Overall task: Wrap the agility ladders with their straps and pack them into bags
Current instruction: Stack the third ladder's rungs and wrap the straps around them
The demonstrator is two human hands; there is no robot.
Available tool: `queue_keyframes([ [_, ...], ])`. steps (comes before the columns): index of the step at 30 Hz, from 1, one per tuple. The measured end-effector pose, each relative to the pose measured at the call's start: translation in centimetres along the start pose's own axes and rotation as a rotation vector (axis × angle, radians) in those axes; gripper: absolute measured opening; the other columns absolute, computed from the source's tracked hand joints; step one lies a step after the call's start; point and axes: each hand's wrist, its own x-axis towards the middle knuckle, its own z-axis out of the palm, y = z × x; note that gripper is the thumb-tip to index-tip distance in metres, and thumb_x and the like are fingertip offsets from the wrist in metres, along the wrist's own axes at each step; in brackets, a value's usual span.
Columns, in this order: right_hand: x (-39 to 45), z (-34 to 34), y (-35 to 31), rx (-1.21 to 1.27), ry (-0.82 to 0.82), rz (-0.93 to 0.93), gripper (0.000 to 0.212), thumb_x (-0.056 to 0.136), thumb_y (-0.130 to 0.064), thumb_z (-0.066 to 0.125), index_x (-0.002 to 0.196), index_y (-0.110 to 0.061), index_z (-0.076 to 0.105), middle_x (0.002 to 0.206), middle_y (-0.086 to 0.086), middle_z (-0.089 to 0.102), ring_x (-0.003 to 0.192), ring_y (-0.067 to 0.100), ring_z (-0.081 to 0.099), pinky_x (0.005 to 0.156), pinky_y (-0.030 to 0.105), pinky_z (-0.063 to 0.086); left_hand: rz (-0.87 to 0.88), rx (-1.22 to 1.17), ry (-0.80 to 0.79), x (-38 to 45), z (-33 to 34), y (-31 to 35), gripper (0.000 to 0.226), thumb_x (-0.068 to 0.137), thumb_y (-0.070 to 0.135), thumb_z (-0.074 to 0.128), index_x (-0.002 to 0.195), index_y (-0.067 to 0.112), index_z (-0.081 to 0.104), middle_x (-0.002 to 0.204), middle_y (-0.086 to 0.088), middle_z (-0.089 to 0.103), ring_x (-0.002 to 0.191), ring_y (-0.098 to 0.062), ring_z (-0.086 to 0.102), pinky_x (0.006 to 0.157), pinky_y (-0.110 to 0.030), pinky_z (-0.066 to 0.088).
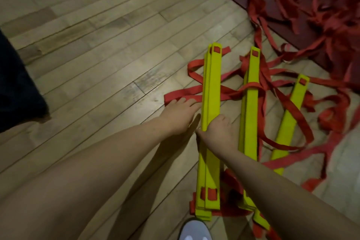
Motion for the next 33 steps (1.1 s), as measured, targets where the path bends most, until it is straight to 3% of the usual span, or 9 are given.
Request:
queue_keyframes([
  [4, 0.5, 0.6, -0.5, 0.116, -0.101, -0.151, 0.059, 0.087, -0.034, 0.065, 0.126, 0.002, 0.039, 0.124, 0.018, 0.044, 0.117, 0.031, 0.044, 0.095, 0.035, 0.039, 0.039, 0.114, -0.019, 1.3, -0.4, -0.1, 0.068, 0.094, 0.018, 0.051, 0.152, 0.022, 0.016, 0.160, 0.000, 0.010, 0.141, -0.025, 0.020, 0.107, -0.039, 0.026],
  [7, 0.4, 0.9, -2.0, 0.154, -0.153, -0.254, 0.054, 0.084, -0.027, 0.066, 0.123, 0.001, 0.042, 0.122, 0.017, 0.046, 0.117, 0.030, 0.043, 0.096, 0.035, 0.039, 0.049, 0.214, -0.052, 0.6, -0.5, -1.5, 0.068, 0.093, 0.016, 0.051, 0.151, 0.022, 0.017, 0.161, -0.003, 0.006, 0.145, -0.026, 0.013, 0.112, -0.040, 0.020],
  [11, -0.5, 1.7, -5.2, 0.147, -0.187, -0.358, 0.051, 0.083, -0.026, 0.067, 0.121, -0.001, 0.044, 0.119, 0.016, 0.047, 0.115, 0.030, 0.044, 0.093, 0.033, 0.037, -0.060, 0.232, -0.058, -2.3, -0.7, -4.8, 0.060, 0.094, 0.023, 0.052, 0.147, 0.025, 0.026, 0.160, -0.004, 0.010, 0.146, -0.025, 0.013, 0.114, -0.042, 0.017],
  [14, -1.4, 2.1, -7.1, 0.172, -0.218, -0.355, 0.052, 0.079, -0.021, 0.071, 0.120, -0.004, 0.045, 0.117, 0.016, 0.048, 0.112, 0.030, 0.046, 0.090, 0.035, 0.039, -0.106, 0.213, -0.044, -4.9, -0.9, -7.3, 0.056, 0.094, 0.026, 0.052, 0.146, 0.026, 0.028, 0.157, -0.003, 0.022, 0.143, -0.023, 0.022, 0.111, -0.039, 0.023],
  [18, -3.2, 3.0, -10.0, 0.128, -0.280, -0.441, 0.051, 0.075, -0.015, 0.071, 0.118, -0.004, 0.044, 0.117, 0.016, 0.048, 0.112, 0.031, 0.045, 0.087, 0.034, 0.039, -0.116, 0.305, -0.067, -8.9, -0.9, -9.6, 0.057, 0.098, 0.024, 0.042, 0.150, 0.030, 0.020, 0.146, -0.004, 0.032, 0.131, -0.027, 0.035, 0.101, -0.037, 0.031],
  [23, -5.7, 4.5, -14.1, 0.059, -0.378, -0.635, 0.054, 0.075, -0.016, 0.071, 0.120, -0.003, 0.045, 0.118, 0.015, 0.046, 0.113, 0.030, 0.044, 0.092, 0.034, 0.041, -0.206, 0.382, -0.079, -14.0, -0.3, -11.7, 0.039, 0.096, 0.017, 0.041, 0.135, 0.021, 0.038, 0.145, -0.007, 0.033, 0.133, -0.029, 0.032, 0.104, -0.039, 0.027],
  [28, -8.1, 5.8, -18.2, -0.028, -0.400, -0.785, 0.061, 0.077, -0.017, 0.072, 0.129, -0.007, 0.042, 0.122, 0.012, 0.046, 0.112, 0.025, 0.044, 0.091, 0.031, 0.041, -0.286, 0.348, -0.152, -19.3, 0.6, -14.4, 0.038, 0.095, 0.013, 0.041, 0.132, 0.016, 0.036, 0.132, -0.005, 0.050, 0.126, -0.027, 0.043, 0.103, -0.036, 0.030],
  [33, -9.7, 6.8, -20.4, -0.121, -0.417, -0.942, 0.060, 0.077, -0.018, 0.073, 0.127, -0.006, 0.044, 0.122, 0.013, 0.047, 0.111, 0.027, 0.047, 0.091, 0.034, 0.043, -0.309, 0.334, -0.170, -22.9, 1.4, -15.8, 0.033, 0.099, 0.016, 0.037, 0.131, 0.016, 0.041, 0.129, -0.006, 0.051, 0.124, -0.027, 0.044, 0.100, -0.036, 0.032],
])
